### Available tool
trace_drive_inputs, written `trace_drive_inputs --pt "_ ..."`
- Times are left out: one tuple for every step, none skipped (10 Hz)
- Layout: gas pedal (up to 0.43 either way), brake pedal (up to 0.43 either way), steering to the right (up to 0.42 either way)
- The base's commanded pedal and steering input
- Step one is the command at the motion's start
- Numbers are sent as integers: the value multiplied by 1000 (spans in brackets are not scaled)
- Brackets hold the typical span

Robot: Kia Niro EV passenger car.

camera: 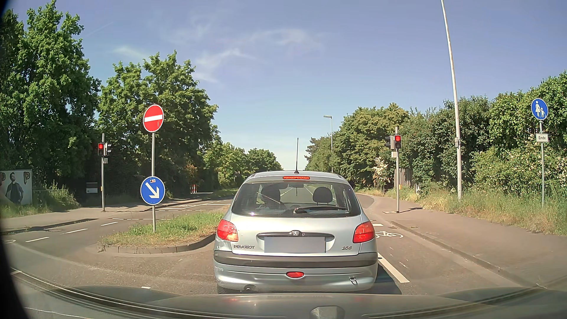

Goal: Follow the waypoints while adhering to traffic rules and regulations

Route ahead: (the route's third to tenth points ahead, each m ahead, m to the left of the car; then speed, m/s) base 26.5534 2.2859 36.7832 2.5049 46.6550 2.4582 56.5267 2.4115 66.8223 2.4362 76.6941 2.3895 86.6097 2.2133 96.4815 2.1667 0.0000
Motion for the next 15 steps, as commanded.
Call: trace_drive_inputs --pt "0 238 2" --pt "0 238 1" --pt "0 238 1" --pt "0 244 1" --pt "0 238 2" --pt "0 238 1" --pt "0 238 1" --pt "0 238 1" --pt "0 238 1" --pt "0 238 1" --pt "0 238 1" --pt "0 238 1" --pt "0 238 1" --pt "0 238 2" --pt "0 238 2"
